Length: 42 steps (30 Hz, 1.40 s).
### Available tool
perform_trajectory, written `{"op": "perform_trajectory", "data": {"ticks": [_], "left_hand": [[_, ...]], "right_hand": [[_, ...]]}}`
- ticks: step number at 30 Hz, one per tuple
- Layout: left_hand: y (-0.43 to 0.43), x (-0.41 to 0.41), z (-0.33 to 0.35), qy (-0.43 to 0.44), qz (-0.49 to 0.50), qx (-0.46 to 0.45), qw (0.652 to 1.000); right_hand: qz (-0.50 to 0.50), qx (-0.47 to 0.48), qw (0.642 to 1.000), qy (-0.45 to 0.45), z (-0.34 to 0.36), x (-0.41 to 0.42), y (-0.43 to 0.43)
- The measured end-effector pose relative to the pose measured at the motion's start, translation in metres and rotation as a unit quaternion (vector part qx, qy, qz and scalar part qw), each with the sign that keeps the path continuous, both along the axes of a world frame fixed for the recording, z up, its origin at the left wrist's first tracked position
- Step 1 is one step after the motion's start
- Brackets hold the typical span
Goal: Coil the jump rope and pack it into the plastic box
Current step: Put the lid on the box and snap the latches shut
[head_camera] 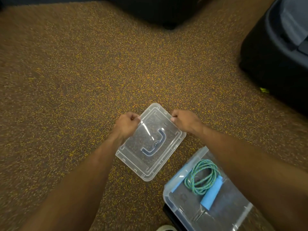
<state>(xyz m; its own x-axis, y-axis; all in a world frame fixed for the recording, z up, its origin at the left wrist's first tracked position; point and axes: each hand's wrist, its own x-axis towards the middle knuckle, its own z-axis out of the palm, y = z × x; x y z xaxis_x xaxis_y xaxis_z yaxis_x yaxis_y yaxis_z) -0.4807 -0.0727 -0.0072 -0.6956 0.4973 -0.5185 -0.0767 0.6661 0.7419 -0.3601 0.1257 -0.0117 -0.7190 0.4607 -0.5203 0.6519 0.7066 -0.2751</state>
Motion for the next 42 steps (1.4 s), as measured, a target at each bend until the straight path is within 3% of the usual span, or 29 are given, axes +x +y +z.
{"op": "perform_trajectory", "data": {"ticks": [4, 12, 24, 28, 32, 35, 42], "left_hand": [[0.004, 0.002, 0.022, -0.130, 0.008, 0.058, 0.990], [0.038, 0.015, 0.088, -0.256, -0.031, 0.104, 0.961], [0.051, 0.070, 0.142, -0.242, -0.115, 0.083, 0.960], [0.047, 0.087, 0.155, -0.212, -0.158, 0.079, 0.961], [0.045, 0.112, 0.167, -0.197, -0.184, 0.086, 0.959], [0.047, 0.129, 0.172, -0.192, -0.206, 0.095, 0.955], [0.047, 0.172, 0.174, -0.134, -0.283, 0.085, 0.946]], "right_hand": [[-0.016, -0.049, 0.998, 0.037, 0.015, 0.020, 0.020], [-0.158, -0.217, 0.953, 0.139, 0.060, 0.061, 0.047], [-0.166, -0.169, 0.963, 0.129, 0.116, 0.108, 0.036], [-0.280, -0.347, 0.880, 0.164, 0.133, 0.127, 0.034], [-0.361, -0.383, 0.829, 0.187, 0.142, 0.143, 0.035], [-0.396, -0.394, 0.808, 0.187, 0.143, 0.153, 0.035], [-0.403, -0.420, 0.796, 0.164, 0.149, 0.179, 0.036]]}}
